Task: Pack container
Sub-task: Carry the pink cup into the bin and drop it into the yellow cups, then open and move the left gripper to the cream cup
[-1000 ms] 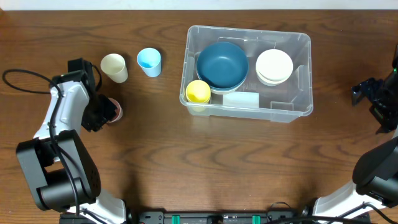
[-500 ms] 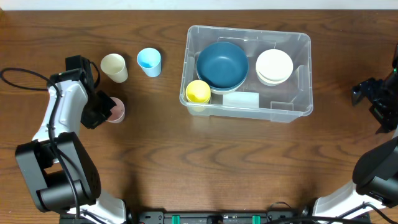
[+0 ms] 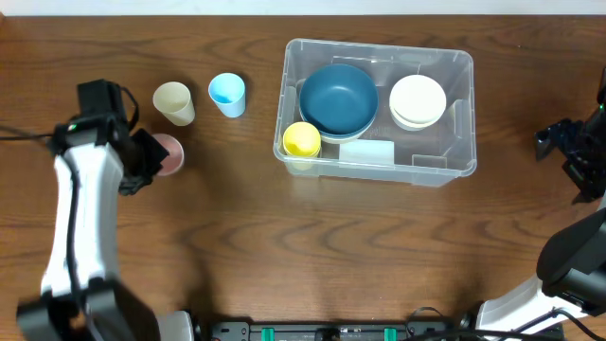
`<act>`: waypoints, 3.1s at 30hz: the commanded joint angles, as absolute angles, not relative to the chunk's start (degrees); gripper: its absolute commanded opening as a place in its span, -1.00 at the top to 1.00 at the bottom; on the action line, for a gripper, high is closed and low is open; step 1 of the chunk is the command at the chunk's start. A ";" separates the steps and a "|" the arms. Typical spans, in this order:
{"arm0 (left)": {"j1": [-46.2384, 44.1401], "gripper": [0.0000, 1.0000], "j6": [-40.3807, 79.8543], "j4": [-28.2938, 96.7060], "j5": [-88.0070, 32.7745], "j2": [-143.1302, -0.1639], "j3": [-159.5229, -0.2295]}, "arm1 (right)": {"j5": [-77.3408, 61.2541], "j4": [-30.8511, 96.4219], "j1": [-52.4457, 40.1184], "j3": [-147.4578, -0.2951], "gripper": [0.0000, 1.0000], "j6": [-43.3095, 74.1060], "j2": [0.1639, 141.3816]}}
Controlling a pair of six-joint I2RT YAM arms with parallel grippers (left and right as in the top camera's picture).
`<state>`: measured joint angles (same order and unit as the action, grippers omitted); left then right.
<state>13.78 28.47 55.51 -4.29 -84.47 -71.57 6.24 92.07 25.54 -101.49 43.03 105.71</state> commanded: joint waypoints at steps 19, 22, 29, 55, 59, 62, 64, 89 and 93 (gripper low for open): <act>-10.74 0.88 29.65 41.63 -18.81 -61.41 -75.13 | 6.87 92.12 25.58 -101.43 -0.98 43.70 105.45; -15.59 0.88 29.63 40.27 -18.50 -64.69 -75.13 | 6.87 92.12 25.61 -101.43 -0.99 43.70 105.45; -22.11 0.88 29.63 39.51 -15.53 -73.54 -75.13 | 6.87 92.12 25.58 -101.43 -0.98 43.70 105.45; -22.52 0.87 29.17 41.28 -7.86 -87.07 -75.13 | 6.87 92.09 25.58 -101.43 -0.98 43.70 105.45; -22.52 0.86 29.17 42.04 -7.84 -87.07 -75.13 | 6.87 92.12 25.61 -101.43 -0.98 43.70 105.45; -22.52 0.66 29.15 42.54 -7.84 -87.07 -75.13 | 6.85 92.12 25.61 -101.43 -0.98 43.70 105.45; -22.52 0.57 29.15 42.63 -7.84 -87.07 -75.13 | 6.87 92.12 25.58 -101.43 -0.98 43.68 105.45; 0.23 -0.77 28.10 40.71 -5.82 -83.88 -75.20 | 6.87 92.09 25.61 -101.43 -0.99 43.70 105.45; 6.57 -0.89 28.14 40.93 -5.04 -85.03 -75.20 | 6.87 92.12 25.61 -101.43 -0.98 43.70 105.45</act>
